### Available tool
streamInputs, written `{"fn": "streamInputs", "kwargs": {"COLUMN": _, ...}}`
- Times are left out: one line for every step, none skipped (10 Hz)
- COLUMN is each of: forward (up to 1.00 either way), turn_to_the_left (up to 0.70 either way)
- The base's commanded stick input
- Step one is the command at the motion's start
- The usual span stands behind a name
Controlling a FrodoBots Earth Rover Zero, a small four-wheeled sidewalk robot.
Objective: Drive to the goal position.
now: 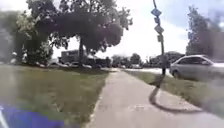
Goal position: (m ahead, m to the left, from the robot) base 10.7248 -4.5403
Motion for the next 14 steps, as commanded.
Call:
{"fn": "streamInputs", "kwargs": {"forward": 0.7, "turn_to_the_left": 0.0}}
{"fn": "streamInputs", "kwargs": {"forward": 0.7, "turn_to_the_left": 0.0}}
{"fn": "streamInputs", "kwargs": {"forward": 0.7, "turn_to_the_left": 0.0}}
{"fn": "streamInputs", "kwargs": {"forward": 0.7, "turn_to_the_left": 0.0}}
{"fn": "streamInputs", "kwargs": {"forward": 0.7, "turn_to_the_left": 0.0}}
{"fn": "streamInputs", "kwargs": {"forward": 0.7, "turn_to_the_left": 0.0}}
{"fn": "streamInputs", "kwargs": {"forward": 0.7, "turn_to_the_left": 0.0}}
{"fn": "streamInputs", "kwargs": {"forward": 0.7, "turn_to_the_left": 0.0}}
{"fn": "streamInputs", "kwargs": {"forward": 0.7, "turn_to_the_left": 0.0}}
{"fn": "streamInputs", "kwargs": {"forward": 0.7, "turn_to_the_left": 0.0}}
{"fn": "streamInputs", "kwargs": {"forward": 0.7, "turn_to_the_left": 0.0}}
{"fn": "streamInputs", "kwargs": {"forward": 0.7, "turn_to_the_left": 0.0}}
{"fn": "streamInputs", "kwargs": {"forward": 0.7, "turn_to_the_left": 0.0}}
{"fn": "streamInputs", "kwargs": {"forward": 0.7, "turn_to_the_left": 0.0}}
